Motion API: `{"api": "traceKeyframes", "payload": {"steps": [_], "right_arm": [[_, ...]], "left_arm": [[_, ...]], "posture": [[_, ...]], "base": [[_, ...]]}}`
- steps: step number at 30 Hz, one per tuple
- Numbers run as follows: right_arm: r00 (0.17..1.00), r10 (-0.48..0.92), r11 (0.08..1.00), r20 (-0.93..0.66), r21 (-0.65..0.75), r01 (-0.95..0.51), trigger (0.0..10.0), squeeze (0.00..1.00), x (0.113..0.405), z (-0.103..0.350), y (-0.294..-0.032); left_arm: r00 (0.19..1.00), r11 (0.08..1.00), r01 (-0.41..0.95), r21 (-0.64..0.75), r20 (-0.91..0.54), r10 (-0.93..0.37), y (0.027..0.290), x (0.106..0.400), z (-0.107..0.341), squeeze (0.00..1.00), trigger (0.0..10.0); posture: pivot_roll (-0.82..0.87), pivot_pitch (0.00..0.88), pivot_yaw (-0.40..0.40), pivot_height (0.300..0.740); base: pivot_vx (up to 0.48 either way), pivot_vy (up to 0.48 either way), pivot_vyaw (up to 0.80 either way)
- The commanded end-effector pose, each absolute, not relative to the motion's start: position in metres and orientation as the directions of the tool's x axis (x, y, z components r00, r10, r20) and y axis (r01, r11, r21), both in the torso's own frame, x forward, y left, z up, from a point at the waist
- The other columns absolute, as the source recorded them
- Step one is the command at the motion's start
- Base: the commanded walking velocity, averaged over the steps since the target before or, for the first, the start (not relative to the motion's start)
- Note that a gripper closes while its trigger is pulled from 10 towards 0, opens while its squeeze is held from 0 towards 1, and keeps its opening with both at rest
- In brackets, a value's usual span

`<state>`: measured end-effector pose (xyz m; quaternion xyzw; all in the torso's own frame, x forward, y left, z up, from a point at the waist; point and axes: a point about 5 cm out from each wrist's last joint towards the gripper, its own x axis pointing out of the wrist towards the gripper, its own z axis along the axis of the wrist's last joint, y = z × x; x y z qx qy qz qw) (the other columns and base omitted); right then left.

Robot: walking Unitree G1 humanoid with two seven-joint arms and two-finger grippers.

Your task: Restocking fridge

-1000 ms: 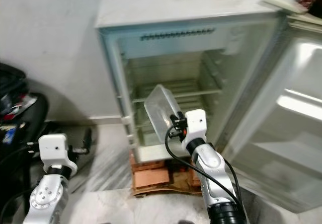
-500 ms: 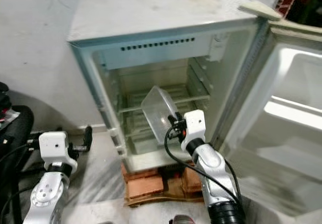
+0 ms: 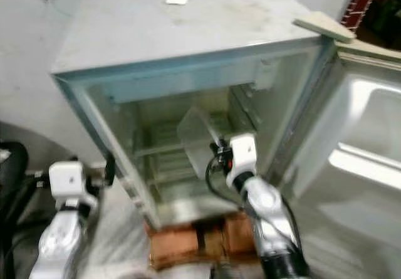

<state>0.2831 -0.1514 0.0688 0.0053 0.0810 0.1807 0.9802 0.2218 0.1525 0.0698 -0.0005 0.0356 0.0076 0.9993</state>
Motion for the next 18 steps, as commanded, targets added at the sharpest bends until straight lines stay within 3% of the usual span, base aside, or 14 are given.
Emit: {"api": "traceKeyframes", "payload": {"steps": [1,4,18], "right_arm": [[0.906,0.406,0.914,-0.118,0.053,-0.403,10.0,0.0,0.289,0.076,-0.131],[0.902,0.413,0.911,-0.126,0.052,-0.409,10.0,0.0,0.295,0.075,-0.122],[0.929,0.341,0.936,-0.142,0.139,-0.322,10.0,0.0,0.329,0.081,-0.1]], "left_arm": [[0.994,0.998,-0.051,0.031,-0.091,0.054,0.166,0.216,0.068,0.0,10.0],[0.992,0.998,-0.058,0.035,-0.11,0.062,0.167,0.209,0.065,0.0,10.0],[0.986,0.998,-0.022,0.053,-0.162,0.031,0.167,0.195,0.062,0.0,10.0]], "posture": [[-0.03,0.081,0.032,0.74],[-0.02,0.088,0.031,0.74],[0.03,0.12,0.028,0.74]], "base": [[0.0,0.0,0.74],[0.0,0.0,0.53],[0.0,0.0,0.0]]}}
